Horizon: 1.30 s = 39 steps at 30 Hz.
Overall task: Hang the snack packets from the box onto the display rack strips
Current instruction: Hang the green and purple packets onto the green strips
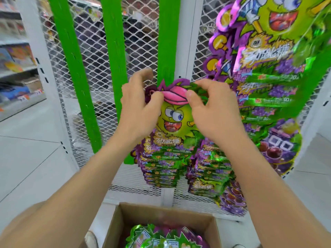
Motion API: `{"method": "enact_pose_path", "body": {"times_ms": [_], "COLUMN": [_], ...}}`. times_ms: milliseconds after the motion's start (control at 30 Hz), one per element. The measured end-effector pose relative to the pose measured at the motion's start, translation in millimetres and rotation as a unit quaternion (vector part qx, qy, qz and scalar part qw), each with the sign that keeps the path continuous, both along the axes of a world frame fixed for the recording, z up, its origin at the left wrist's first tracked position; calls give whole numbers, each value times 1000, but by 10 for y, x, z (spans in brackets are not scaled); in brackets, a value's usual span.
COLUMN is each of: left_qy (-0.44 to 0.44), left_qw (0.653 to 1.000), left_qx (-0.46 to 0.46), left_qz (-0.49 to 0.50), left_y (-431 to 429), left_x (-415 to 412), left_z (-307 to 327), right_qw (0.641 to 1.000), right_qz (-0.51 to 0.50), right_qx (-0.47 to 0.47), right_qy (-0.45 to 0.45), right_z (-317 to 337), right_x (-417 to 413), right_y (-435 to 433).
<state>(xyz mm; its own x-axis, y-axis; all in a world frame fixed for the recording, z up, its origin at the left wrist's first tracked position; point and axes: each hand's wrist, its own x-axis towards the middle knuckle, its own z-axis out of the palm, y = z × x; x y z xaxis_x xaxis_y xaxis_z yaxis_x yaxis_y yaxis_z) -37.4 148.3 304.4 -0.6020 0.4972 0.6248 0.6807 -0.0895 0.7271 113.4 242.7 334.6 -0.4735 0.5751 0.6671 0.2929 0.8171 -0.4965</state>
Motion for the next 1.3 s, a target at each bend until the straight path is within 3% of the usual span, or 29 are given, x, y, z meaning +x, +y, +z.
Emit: {"method": "enact_pose_path", "body": {"times_ms": [200,567,700,900,1133,1300], "left_qy": [-127,-226,-244,-252,-241,-247], "left_qw": [990,959,945,947,955,951], "left_qx": [21,-37,-43,-27,-19,-35], "left_qz": [-48,-169,-214,-196,-170,-183], "left_y": [104,114,93,49,-53,-108], "left_x": [-80,-175,-138,-144,-40,23], "left_z": [355,533,508,462,519,601], "right_qw": [993,991,989,993,977,975], "right_qz": [9,-2,-9,0,34,23], "right_qx": [18,8,5,23,75,84], "right_qy": [116,135,144,112,197,205], "right_z": [276,240,219,116,160,252], "right_x": [-262,-494,-474,-430,-389,-405], "right_y": [31,76,59,9,-117,-156]}}
